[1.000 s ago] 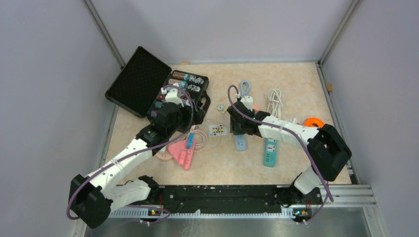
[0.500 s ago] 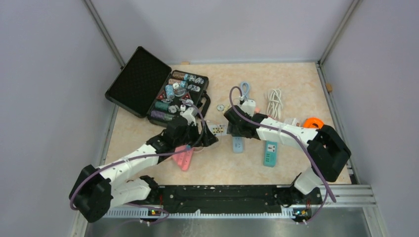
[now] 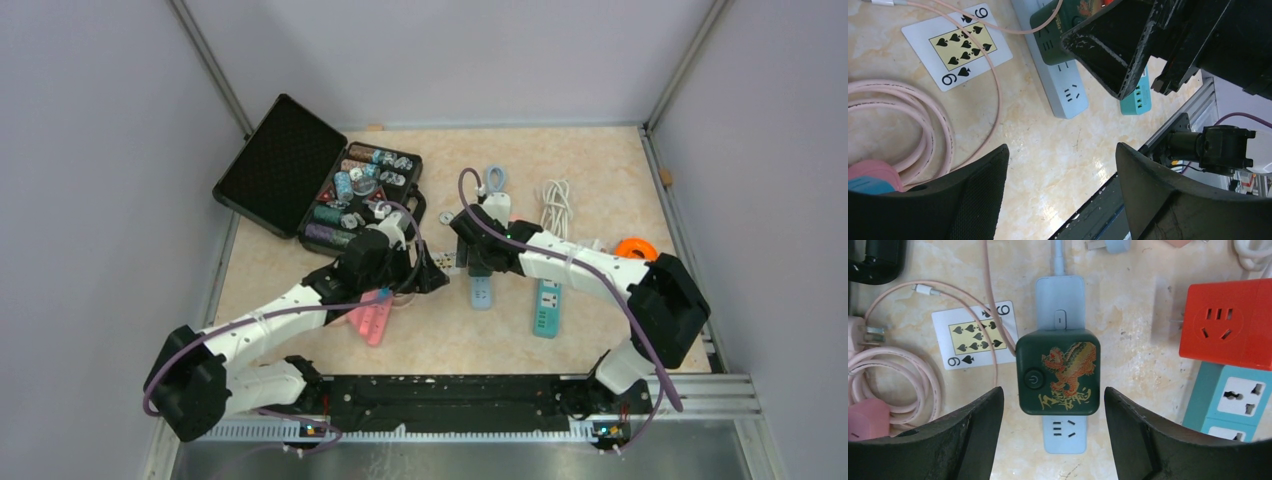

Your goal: Pull the plug off the socket

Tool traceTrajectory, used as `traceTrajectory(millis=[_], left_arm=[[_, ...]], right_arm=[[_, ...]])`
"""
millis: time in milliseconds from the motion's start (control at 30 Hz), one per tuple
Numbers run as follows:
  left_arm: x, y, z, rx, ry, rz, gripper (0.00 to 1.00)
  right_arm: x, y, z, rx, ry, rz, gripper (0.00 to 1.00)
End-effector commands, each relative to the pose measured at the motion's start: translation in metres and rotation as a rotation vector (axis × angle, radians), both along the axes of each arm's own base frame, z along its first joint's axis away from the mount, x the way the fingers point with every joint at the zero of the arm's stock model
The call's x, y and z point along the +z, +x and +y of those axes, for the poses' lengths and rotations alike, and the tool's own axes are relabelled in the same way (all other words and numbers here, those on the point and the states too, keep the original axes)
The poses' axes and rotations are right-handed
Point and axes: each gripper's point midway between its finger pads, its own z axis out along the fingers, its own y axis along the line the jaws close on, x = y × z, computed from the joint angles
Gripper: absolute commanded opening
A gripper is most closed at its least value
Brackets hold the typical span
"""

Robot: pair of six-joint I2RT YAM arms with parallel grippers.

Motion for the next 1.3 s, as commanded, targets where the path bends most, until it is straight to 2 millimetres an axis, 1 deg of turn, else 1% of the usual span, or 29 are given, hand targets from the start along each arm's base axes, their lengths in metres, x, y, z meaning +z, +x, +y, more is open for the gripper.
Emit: traceTrajectory(millis=[0,133,167,233,267,433,600,633,700,733,767,833,933,1000,1067,1167,1267], left_arm=[[0.008,0.001,0.0,0.013,-0.005,-0.009,0.78],[0.003,0.0,0.0,0.03,-0.001,0.019,0.78],[0.001,0.0,-0.002,0.031,-0.002,0.032,0.78],[-0.002,-0.001,-0.008,0.03,-0.01,0.056,0.78],[-0.004,-0.001,-0.012,0.031,-0.014,0.067,0.78],[-0.009,-0.002,-0.037,0.015,-0.023,0.08,0.77],[-0.028,0.009,-0.055,0.015,-0.019,0.089,0.72],[-0.031,0.011,-0.06,0.0,-0.023,0.083,0.71],[-0.039,0.013,-0.07,-0.038,-0.02,0.087,0.72],[-0.05,0.013,-0.074,-0.047,0.002,0.102,0.72],[-0.055,0.014,-0.077,-0.049,0.014,0.11,0.7],[-0.063,0.017,-0.08,-0.045,0.022,0.11,0.68],[-0.075,0.023,-0.08,-0.009,0.024,0.112,0.63],[-0.081,0.025,-0.082,-0.002,0.02,0.113,0.6],[-0.084,0.025,-0.086,-0.014,0.006,0.117,0.58],[-0.091,0.024,-0.087,-0.013,0.009,0.136,0.53],[-0.1,0.023,-0.082,0.018,0.024,0.158,0.5]], right_arm=[[0.013,0.012,-0.007,0.013,-0.02,-0.023,0.71],[0.007,0.017,-0.012,0.037,-0.039,-0.004,0.67],[0.005,0.018,-0.012,0.043,-0.043,0.002,0.64],[0.002,0.022,-0.011,0.046,-0.035,0.008,0.55],[0.0,0.024,-0.012,0.045,-0.037,0.007,0.52],[-0.006,0.026,-0.006,0.064,-0.022,0.021,0.51],[-0.019,0.026,-0.001,0.057,-0.02,0.053,0.52],[-0.022,0.026,0.0,0.052,-0.018,0.063,0.51],[-0.022,0.026,0.0,0.023,0.0,0.064,0.45],[-0.02,0.027,0.003,0.014,0.023,0.056,0.43],[-0.018,0.026,0.004,0.006,0.042,0.051,0.41],[-0.016,0.026,0.004,-0.02,0.064,0.047,0.37],[-0.013,0.025,0.004,-0.049,0.086,0.049,0.33],[-0.012,0.023,0.004,-0.055,0.1,0.052,0.34],[-0.011,0.022,0.004,-0.05,0.106,0.053,0.37],[-0.012,0.022,-0.003,-0.048,0.066,0.047,0.49],[-0.01,0.022,-0.012,-0.053,0.02,0.038,0.61]])
